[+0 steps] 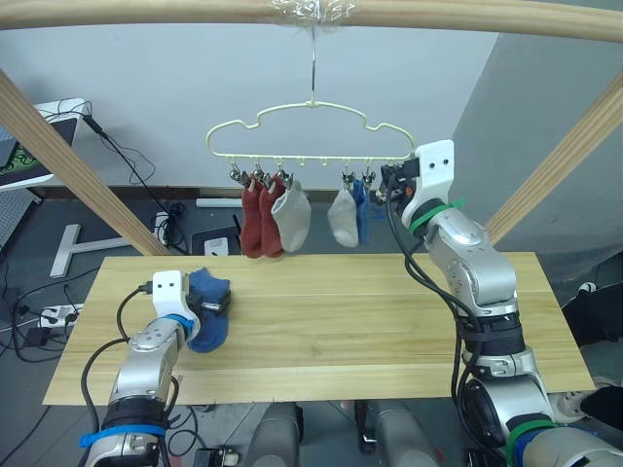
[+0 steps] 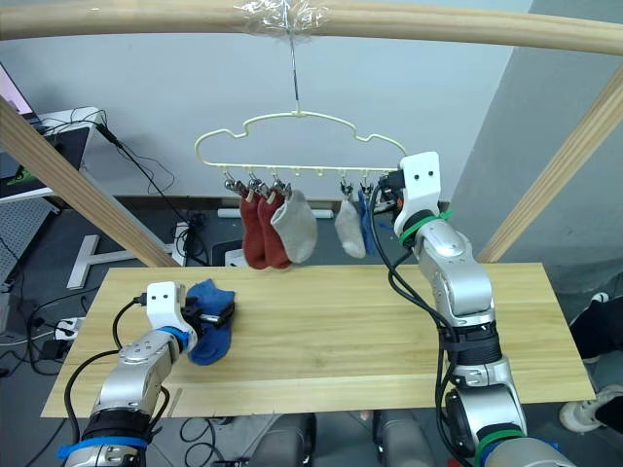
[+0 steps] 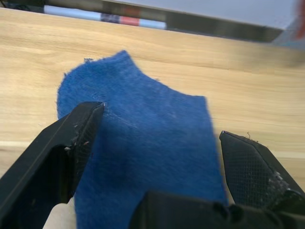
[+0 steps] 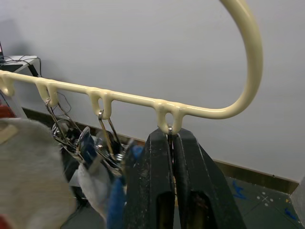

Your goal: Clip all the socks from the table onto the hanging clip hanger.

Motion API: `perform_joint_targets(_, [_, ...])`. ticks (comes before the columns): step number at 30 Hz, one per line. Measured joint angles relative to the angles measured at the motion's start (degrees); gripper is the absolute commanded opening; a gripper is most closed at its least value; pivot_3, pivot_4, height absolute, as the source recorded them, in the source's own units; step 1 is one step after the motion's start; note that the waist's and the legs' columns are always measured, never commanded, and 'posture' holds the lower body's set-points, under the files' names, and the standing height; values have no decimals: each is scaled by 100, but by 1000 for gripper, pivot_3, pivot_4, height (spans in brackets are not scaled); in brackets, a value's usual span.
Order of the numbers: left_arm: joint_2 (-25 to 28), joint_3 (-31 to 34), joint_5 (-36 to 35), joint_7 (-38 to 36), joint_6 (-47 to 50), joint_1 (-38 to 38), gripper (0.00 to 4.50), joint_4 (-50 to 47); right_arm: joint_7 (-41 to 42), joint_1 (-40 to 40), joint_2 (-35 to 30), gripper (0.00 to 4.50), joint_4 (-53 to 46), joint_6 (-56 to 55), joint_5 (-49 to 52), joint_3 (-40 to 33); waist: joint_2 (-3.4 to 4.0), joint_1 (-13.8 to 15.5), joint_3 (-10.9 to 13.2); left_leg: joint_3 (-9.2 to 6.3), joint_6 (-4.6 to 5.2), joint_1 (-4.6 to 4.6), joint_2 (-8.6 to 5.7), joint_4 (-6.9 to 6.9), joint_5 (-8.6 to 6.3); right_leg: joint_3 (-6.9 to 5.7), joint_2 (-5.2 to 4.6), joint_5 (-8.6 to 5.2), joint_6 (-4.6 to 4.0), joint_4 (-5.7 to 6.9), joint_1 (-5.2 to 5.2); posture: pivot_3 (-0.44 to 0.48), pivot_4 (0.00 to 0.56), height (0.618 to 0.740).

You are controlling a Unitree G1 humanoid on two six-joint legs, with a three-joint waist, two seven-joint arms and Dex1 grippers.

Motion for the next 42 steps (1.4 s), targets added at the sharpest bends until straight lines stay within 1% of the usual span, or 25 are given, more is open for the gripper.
perform_joint_targets(1, [-1,0,18,14,-31,-42,4500,80,0,2,-3,9,-11,10,0,0,0,-2,0,-1,0,0,1,0,0,-1,0,0,0,0,0,12,274,740])
perform_joint_targets(6, [-4,67,45,46,-63,-263,4500,405,-6,16,-9,9,-92,101,24,-5,0,-19,0,0,0,7,0,2,0,3,-1,0,0,10,1,12,274,740])
perform_joint_targets(7, [-8,86,26,43,-50,-275,4313,434,-5,27,-11,2,-106,107,33,-5,0,-26,0,0,0,9,0,2,0,4,-1,0,0,12,1,8,275,740])
perform_joint_targets(9, [-39,156,-50,-32,44,-289,3877,459,-4,48,-12,0,-127,112,40,-5,0,-43,0,1,0,12,-1,3,0,4,-1,0,1,21,1,8,275,740])
perform_joint_targets(14, [-49,155,-102,-258,132,-163,2372,362,-2,48,-20,0,-162,139,43,-4,0,-97,-1,2,0,30,-2,3,0,8,-1,-1,1,42,1,6,274,740])
perform_joint_targets(20, [-34,6,78,-353,34,-30,552,229,14,48,-44,0,-164,184,44,0,1,-102,-1,5,-1,36,-4,6,1,9,-1,-2,3,51,3,6,274,740])
perform_joint_targets(22, [-31,-29,116,-397,4,10,17,182,21,48,-62,0,-164,185,44,0,2,-101,-2,4,-1,36,-5,6,1,9,-2,-2,3,52,3,8,271,740])
perform_joint_targets(24, [-62,-68,107,-437,46,102,17,4,89,46,-133,0,-165,197,56,-1,3,-99,-2,3,-1,34,-7,6,1,10,-4,-2,3,51,3,9,268,740])
perform_joint_targets(27, [-495,-292,-134,-730,266,502,17,-856,256,-38,-320,0,-167,432,261,-161,3,-83,-2,3,-1,21,-15,7,1,11,-29,-2,3,42,3,9,268,740])
perform_joint_targets(30, [-980,-755,-437,-986,474,846,17,-1853,229,-293,-232,0,-174,1191,795,-624,-6,-79,3,-6,-1,3,-12,16,1,5,-34,-2,3,36,1,5,261,740])
perform_joint_targets(32, [-1119,-1012,-589,-1105,551,908,17,-2548,110,-464,-155,0,-191,1782,1177,-975,-8,-77,3,-15,-1,3,-10,15,1,-3,-31,-2,3,39,2,5,261,740])
perform_joint_targets(34, [-1073,-1125,-615,-1178,607,923,17,-3011,17,-548,-139,0,-226,2190,1439,-1212,-6,-85,2,-10,0,13,-8,9,2,0,-27,-3,2,46,3,-3,255,740])
perform_joint_targets(37, [-1074,-1452,-470,-1196,479,913,17,-3401,-151,-854,-157,0,-157,3029,1874,-1717,-4,-84,3,8,5,8,-13,15,4,3,-24,-3,3,45,4,-12,252,740])
perform_joint_targets(39, [-1308,-1755,-358,-1148,261,707,17,-3578,-349,-1156,-117,0,-93,3689,2178,-2119,-4,-74,3,14,6,-1,-16,26,5,2,-25,-3,3,40,6,-18,247,740])
perform_joint_targets(42, [-1532,-1908,-269,-1063,84,321,17,-3720,-551,-1313,18,0,-67,4196,2377,-2408,-5,-78,2,17,7,-10,-15,34,4,-2,-24,-2,3,41,5,-18,247,740])
